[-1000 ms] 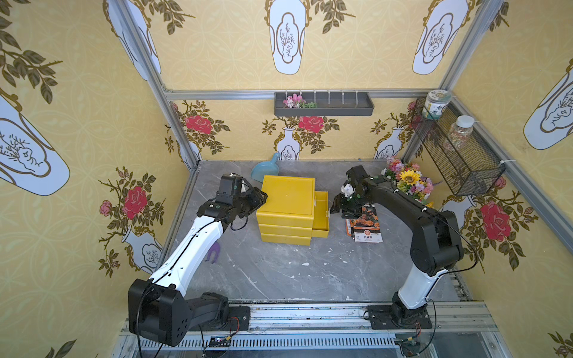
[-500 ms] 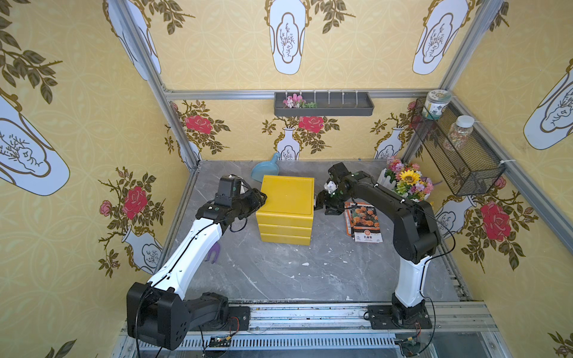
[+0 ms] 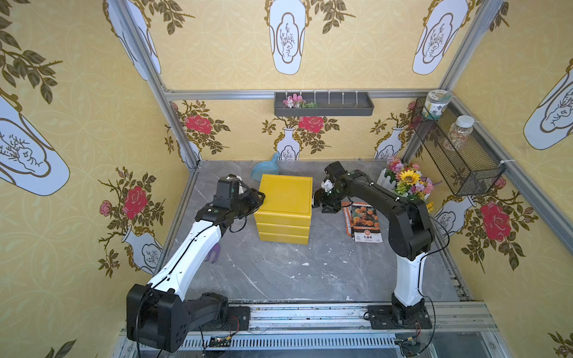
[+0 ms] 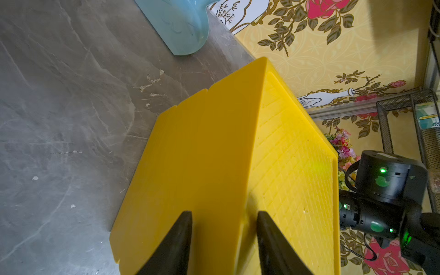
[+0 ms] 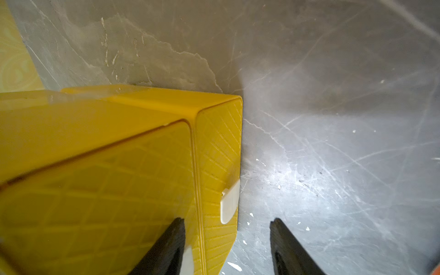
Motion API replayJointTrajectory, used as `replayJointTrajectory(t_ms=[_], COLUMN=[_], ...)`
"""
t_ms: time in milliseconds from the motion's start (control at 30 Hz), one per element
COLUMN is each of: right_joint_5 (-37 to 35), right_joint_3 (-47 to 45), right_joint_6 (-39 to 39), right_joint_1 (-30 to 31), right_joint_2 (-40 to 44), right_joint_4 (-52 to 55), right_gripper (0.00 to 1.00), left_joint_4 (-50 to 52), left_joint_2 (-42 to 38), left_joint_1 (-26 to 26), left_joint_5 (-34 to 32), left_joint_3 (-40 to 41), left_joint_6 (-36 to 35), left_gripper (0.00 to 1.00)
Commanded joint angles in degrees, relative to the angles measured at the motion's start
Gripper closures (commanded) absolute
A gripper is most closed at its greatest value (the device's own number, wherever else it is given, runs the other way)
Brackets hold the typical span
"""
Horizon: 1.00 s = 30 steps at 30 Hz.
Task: Take the seed bags out of the drawer
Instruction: Close the drawer in the storage box, then open the drawer in the storage box.
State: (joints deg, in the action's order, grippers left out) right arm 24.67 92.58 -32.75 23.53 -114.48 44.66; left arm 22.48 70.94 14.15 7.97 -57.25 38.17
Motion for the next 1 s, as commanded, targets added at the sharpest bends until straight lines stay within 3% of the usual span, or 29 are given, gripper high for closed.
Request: replayJointTrajectory(t_ms=[0, 400, 733, 967], right_joint_5=[0.03, 2.50, 2.92, 1.81], right_joint_3=[-2.49, -10.67, -8.94, -8.33], right_joint_6=[0.27, -2.40, -3.37, -3.28], right_joint_1=[-1.16, 0.74, 3.06, 3.37], right_joint_2=[1.88, 3.38, 1.22, -0.17], right_joint_4=[-1.05, -6.82, -7.66, -7.00], right_gripper=[0.39, 0.44, 0.46, 0.54], left_joint_4=[9.33, 9.59, 9.97, 9.96], left_joint_2=[1.00, 1.83, 1.37, 0.97], left_joint_1=[-0.14, -0.10, -0.17, -0.26], left_joint_5=[-1.77, -1.55, -1.55, -1.77], left_joint_3=[1.00, 0.12, 0.46, 0.92], left_joint_6=[-0.71, -0.86, -0.91, -0.91], left_gripper=[0.53, 0.54, 0.54, 0.54])
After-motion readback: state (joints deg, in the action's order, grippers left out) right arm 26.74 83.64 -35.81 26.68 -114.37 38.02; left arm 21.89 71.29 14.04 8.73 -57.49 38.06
